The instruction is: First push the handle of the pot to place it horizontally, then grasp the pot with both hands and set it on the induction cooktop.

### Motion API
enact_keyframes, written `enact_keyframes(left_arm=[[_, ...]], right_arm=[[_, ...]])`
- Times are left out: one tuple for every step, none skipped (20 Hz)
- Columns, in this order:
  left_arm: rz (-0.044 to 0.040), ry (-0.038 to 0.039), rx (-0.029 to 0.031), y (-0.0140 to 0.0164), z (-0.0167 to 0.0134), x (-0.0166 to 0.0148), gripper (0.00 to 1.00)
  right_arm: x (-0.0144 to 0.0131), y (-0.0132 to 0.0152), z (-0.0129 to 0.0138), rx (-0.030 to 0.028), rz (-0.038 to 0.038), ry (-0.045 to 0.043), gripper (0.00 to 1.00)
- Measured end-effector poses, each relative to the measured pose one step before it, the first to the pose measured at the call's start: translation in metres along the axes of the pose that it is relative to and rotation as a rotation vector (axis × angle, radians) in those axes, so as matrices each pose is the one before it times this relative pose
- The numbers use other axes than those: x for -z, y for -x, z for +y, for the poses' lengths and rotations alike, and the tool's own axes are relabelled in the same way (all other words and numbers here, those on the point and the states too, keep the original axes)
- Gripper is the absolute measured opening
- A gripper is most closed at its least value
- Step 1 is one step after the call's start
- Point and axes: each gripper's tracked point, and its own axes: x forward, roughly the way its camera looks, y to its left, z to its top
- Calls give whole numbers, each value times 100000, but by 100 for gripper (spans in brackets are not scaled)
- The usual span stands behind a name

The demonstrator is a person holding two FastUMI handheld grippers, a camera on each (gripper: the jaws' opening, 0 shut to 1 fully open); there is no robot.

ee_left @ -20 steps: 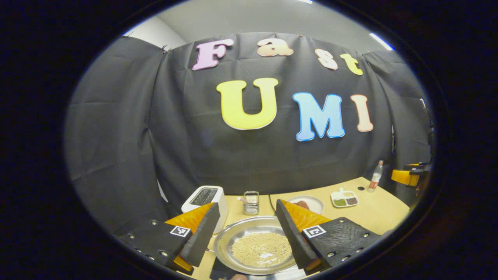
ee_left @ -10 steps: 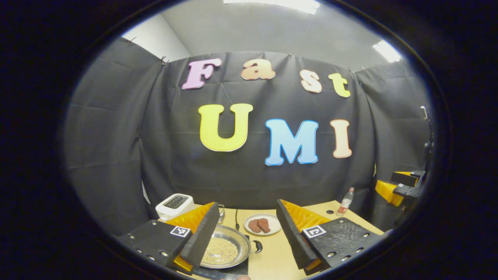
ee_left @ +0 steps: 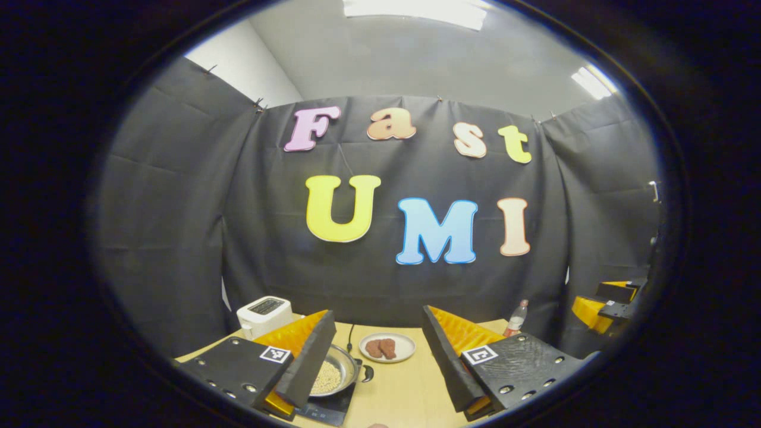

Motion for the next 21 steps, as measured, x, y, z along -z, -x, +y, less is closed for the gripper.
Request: enact_keyframes(left_arm=[[67,150,-1301,568,-234,-3,84],[534,74,-1091,538,-277,196,84],[747,-315,-809,516,-389,81,84],[700,-1410,-632,670,-304,-19,84],[-135,-2343,-813,658,-205,-198,84],[-135,-2479,-833,507,-129,-137,84],[-239,-1454,-287,835,-380,-12,84],[251,205,67,522,-412,55,84],[899,865,809,614,-376,206,84],[652,166,690,496,-108,152,84],[193,-816,-237,391,305,-22,84],[326,-703,-386,222,665,27,84],[612,-193,117,143,447,69,88],[1006,438,509,123,367,305,88],[517,875,284,133,455,101,84],[454,1006,526,187,667,-23,85],[200,513,468,129,724,54,85],[374,-208,-412,215,1053,-9,85],[-121,-307,-787,235,1094,-58,89],[106,-190,36,107,828,185,84],[486,-201,-48,114,844,230,84]], right_arm=[[5,171,-152,-1256,-303,-1403,92],[-60,53,-221,-980,-323,-892,97],[42,-55,-383,-1291,-316,-311,97],[19,181,-53,-1725,-389,539,97],[111,145,-64,-1647,-377,1151,97],[164,143,21,-1778,80,1584,97],[273,158,24,-1818,776,1154,97],[363,200,378,-1833,1459,573,97],[114,123,251,-1216,1348,250,96],[-113,241,225,-316,927,-86,97],[-302,124,269,41,-268,-404,92],[-388,141,365,303,-431,-309,97],[14,171,421,476,74,-274,97],[-9,15,499,359,201,-201,97],[58,17,483,672,887,10,97],[182,-40,545,837,1205,27,97],[28,44,633,262,792,-395,97],[-110,65,578,349,808,-985,97],[-131,-12,486,400,263,-1556,97],[-39,-46,588,355,458,-1304,97],[212,-69,587,511,572,-767,97]])
